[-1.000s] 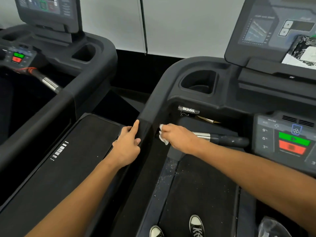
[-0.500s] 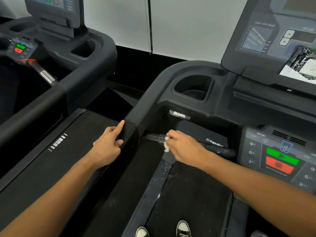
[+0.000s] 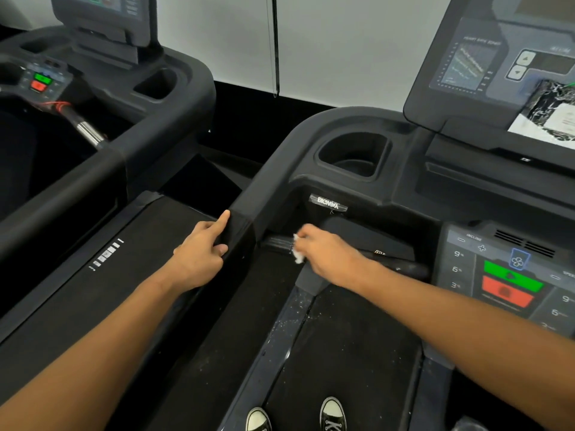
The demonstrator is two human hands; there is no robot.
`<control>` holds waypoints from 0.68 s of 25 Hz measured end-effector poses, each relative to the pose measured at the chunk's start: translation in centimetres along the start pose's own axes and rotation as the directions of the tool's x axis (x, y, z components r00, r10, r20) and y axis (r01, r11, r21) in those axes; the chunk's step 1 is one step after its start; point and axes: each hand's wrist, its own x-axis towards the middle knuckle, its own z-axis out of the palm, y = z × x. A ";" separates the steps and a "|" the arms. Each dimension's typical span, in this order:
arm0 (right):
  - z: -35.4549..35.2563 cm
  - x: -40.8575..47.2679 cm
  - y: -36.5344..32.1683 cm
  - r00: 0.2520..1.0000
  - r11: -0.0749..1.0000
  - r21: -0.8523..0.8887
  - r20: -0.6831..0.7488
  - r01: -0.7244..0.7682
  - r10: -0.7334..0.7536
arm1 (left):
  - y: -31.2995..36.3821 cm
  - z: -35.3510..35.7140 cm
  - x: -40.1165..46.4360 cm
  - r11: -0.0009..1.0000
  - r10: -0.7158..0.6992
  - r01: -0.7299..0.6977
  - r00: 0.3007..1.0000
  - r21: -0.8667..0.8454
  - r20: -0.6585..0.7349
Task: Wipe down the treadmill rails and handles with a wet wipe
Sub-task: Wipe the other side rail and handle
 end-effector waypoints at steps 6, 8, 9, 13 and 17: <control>1.4 3.4 -4.4 0.996 0.973 -0.211 0.012 0.093 -0.093 | -0.2 -0.1 -0.1 1.000 0.011 -0.011 1.000 -0.018 0.002; 0.8 0.4 -2.8 0.980 0.929 -0.321 -0.002 0.186 -0.197 | -0.1 0.0 -0.2 1.000 0.013 -0.013 1.000 -0.010 0.014; 0.6 -1.1 -1.9 0.970 0.898 -0.376 0.012 0.228 -0.241 | 0.0 -0.1 -0.3 1.000 0.013 -0.013 1.000 -0.004 0.018; -0.8 -2.4 0.2 0.954 0.852 -0.438 0.048 0.287 -0.296 | 0.1 -0.2 -0.3 0.999 0.026 -0.025 0.999 -0.034 0.034; 0.5 2.7 -3.4 0.967 0.864 -0.434 0.119 0.255 -0.225 | 0.0 -0.3 -0.4 0.999 0.026 -0.025 0.999 -0.042 0.031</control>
